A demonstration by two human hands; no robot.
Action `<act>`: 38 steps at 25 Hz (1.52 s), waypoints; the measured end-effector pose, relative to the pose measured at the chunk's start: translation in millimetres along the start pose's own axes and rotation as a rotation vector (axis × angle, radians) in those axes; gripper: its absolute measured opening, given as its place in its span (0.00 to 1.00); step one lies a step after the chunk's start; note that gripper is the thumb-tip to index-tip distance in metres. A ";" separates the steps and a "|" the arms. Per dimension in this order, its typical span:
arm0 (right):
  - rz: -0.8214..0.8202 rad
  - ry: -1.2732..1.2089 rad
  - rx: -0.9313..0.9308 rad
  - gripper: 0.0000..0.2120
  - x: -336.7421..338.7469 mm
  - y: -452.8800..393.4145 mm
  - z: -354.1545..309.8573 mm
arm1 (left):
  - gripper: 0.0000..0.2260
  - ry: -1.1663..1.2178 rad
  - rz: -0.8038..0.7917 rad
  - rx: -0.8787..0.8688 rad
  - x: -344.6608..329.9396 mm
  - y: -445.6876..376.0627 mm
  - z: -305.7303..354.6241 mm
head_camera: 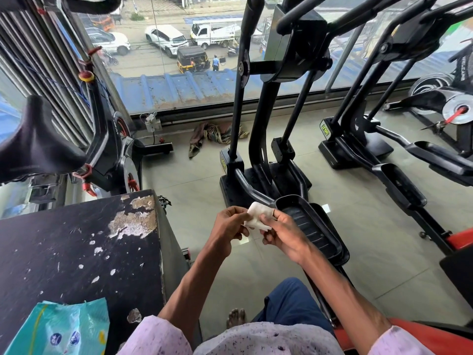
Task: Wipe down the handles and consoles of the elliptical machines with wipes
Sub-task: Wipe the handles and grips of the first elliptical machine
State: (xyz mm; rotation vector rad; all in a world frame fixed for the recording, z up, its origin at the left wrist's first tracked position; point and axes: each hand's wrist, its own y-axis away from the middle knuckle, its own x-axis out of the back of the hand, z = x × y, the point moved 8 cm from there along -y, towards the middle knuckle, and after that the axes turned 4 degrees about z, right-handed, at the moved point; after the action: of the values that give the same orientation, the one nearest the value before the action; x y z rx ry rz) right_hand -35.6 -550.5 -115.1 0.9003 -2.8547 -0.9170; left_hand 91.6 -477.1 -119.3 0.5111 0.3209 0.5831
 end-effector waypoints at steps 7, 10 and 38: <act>-0.047 -0.278 -0.081 0.06 4.1 -8.1 2.7 | 0.06 0.045 -0.030 0.040 -4.7 1.7 -1.8; -0.060 -0.388 -0.076 0.08 4.6 -7.6 0.0 | 0.05 0.113 -0.065 -0.038 -7.9 3.2 7.0; -0.130 0.226 0.162 0.20 42.2 -20.5 -58.5 | 0.07 -0.154 0.033 -0.313 -36.1 -12.7 53.3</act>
State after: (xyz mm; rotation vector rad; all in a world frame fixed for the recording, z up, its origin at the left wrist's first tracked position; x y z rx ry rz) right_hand -49.6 -617.4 -84.3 1.1359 -2.7310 -0.5543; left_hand 91.3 -527.2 -76.8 0.2574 0.0724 0.6088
